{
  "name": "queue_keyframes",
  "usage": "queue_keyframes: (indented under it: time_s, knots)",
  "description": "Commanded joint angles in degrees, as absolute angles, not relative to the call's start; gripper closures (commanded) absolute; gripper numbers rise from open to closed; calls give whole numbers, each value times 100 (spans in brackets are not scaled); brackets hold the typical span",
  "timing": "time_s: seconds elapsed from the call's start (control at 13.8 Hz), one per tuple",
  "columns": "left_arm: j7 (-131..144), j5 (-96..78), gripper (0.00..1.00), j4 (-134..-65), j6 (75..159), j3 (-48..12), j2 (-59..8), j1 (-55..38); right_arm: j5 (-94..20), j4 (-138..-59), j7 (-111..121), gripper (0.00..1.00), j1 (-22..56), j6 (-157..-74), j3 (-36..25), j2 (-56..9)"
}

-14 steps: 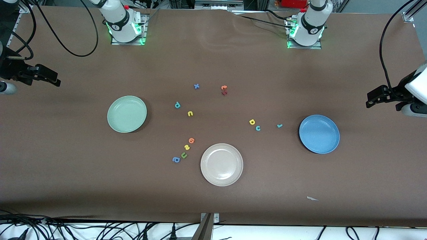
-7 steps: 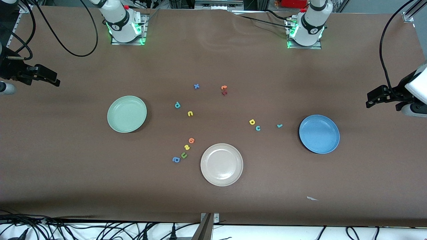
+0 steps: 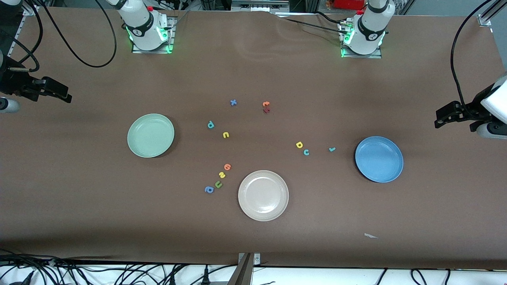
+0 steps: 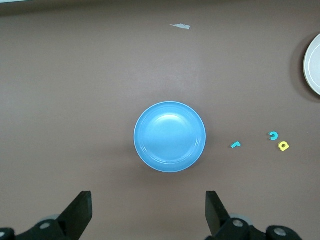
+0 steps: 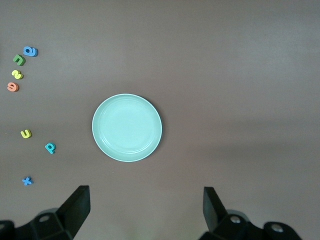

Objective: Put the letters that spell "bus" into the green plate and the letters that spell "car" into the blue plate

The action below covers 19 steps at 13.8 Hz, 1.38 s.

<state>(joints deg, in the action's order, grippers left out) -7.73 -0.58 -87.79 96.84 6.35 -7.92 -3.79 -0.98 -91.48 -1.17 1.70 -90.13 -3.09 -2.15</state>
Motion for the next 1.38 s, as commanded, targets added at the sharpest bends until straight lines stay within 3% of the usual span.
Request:
queue_keyframes:
  time_s: [0.0, 1.31]
  knots:
    - [-738, 132, 0, -8807, 9712, 615, -773, -396, -44, -9097, -105, 0, 141, -8938, -299, -220]
    - [-738, 132, 0, -8807, 9712, 615, -791, -396, 79, -9079, -114, 0, 132, -9009, -299, -308]
